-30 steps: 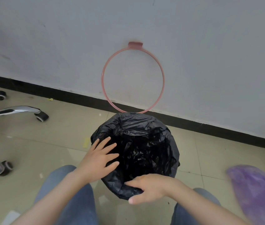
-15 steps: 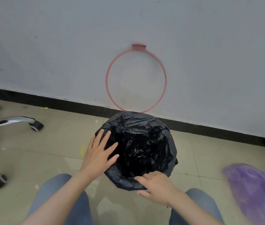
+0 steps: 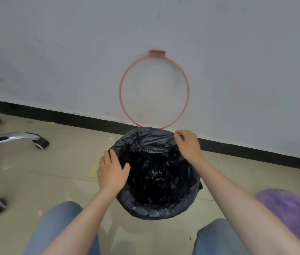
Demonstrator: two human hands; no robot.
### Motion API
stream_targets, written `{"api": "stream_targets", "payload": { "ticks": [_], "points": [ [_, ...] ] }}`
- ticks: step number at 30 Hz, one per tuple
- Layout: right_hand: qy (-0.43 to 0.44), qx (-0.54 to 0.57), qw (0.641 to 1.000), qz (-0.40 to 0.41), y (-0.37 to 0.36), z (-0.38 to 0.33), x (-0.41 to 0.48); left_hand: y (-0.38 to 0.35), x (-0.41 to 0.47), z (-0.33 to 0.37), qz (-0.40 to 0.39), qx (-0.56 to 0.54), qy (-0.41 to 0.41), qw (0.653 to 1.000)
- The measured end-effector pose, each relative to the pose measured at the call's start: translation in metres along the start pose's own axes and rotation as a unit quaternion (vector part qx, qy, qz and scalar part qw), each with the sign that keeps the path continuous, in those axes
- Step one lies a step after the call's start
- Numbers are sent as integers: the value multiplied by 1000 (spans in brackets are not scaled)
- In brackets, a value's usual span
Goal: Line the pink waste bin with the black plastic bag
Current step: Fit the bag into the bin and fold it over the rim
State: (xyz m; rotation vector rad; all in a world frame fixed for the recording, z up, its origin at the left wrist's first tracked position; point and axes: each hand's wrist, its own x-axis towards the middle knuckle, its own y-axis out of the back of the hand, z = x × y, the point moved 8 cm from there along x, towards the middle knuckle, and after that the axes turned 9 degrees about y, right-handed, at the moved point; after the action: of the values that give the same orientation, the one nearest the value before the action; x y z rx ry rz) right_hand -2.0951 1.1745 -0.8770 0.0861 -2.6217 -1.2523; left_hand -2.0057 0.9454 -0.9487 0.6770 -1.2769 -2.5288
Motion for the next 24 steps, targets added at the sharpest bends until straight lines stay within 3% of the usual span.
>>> {"api": "stream_targets", "payload": {
  "ticks": [4,10,14,19,22,24],
  "points": [
    [-203,181,962,17,-15,50,31,-6,-1,1,41,56,-15,997],
    [-293,379,876,51,-33,61,66,-9,1,0,42,73,-11,996],
    [-306,453,837,38,-36,56,74,-9,1,-1,38,70,-5,997],
    [-296,464,832,66,-16,60,59,-9,-1,4,32,82,-12,996],
    [-247,516,812,118,11,56,47,-9,-1,3,26,66,-15,997],
    [-214,513,822,122,29,49,35,-8,-1,4,23,45,-18,999]
  ]
}}
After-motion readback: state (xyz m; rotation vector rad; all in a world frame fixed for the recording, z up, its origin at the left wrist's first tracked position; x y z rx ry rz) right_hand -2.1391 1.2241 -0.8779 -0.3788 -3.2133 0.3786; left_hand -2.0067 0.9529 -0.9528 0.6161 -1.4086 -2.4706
